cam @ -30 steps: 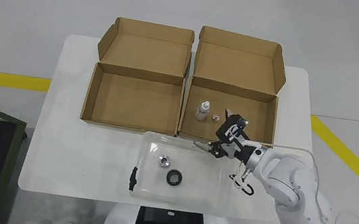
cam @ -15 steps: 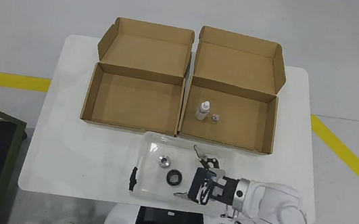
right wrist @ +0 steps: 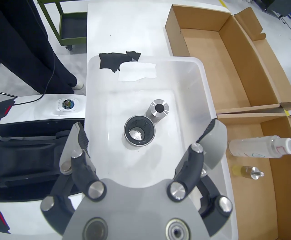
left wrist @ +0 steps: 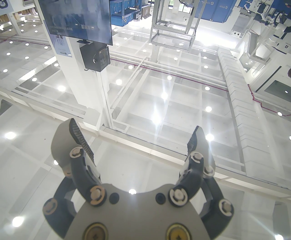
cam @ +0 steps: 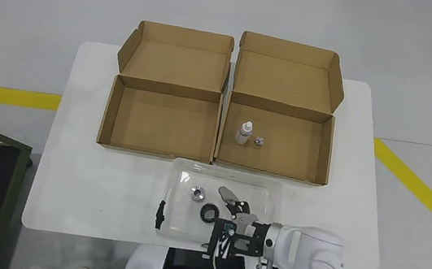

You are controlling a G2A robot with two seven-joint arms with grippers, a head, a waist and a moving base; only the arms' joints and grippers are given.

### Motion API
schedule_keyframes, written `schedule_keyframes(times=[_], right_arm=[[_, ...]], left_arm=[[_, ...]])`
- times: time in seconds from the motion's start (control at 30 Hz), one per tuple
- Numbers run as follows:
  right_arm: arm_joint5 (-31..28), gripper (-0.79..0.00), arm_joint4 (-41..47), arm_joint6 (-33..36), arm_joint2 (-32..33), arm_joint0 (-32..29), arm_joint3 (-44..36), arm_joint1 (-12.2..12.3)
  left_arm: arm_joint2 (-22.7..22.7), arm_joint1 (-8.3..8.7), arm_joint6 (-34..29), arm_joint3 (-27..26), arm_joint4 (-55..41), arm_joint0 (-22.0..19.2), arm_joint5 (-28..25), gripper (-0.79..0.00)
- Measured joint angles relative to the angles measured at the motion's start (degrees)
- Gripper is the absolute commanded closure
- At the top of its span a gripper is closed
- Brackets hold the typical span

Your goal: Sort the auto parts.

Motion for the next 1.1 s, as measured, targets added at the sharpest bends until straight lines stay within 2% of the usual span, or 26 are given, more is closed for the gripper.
schedule_keyframes(times=[0.6,0.9,1.1], right_arm=[[0.8,-0.785,5.8,1.6,-2.4,3.2,3.0,-0.4],[2.3,-0.674,6.5,0.8,-1.8,3.6,5.0,-0.3],[2.4,-0.653,5.1,0.3,-2.4,4.4,7.2,-0.3]], left_arm=[[0.0,0.0,0.0,0.0,0.0,0.0,0.0,-0.785],[0.0,0.0,0.0,0.0,0.0,0.0,0.0,-0.785],[0.0,0.0,0.0,0.0,0.0,0.0,0.0,-0.785]])
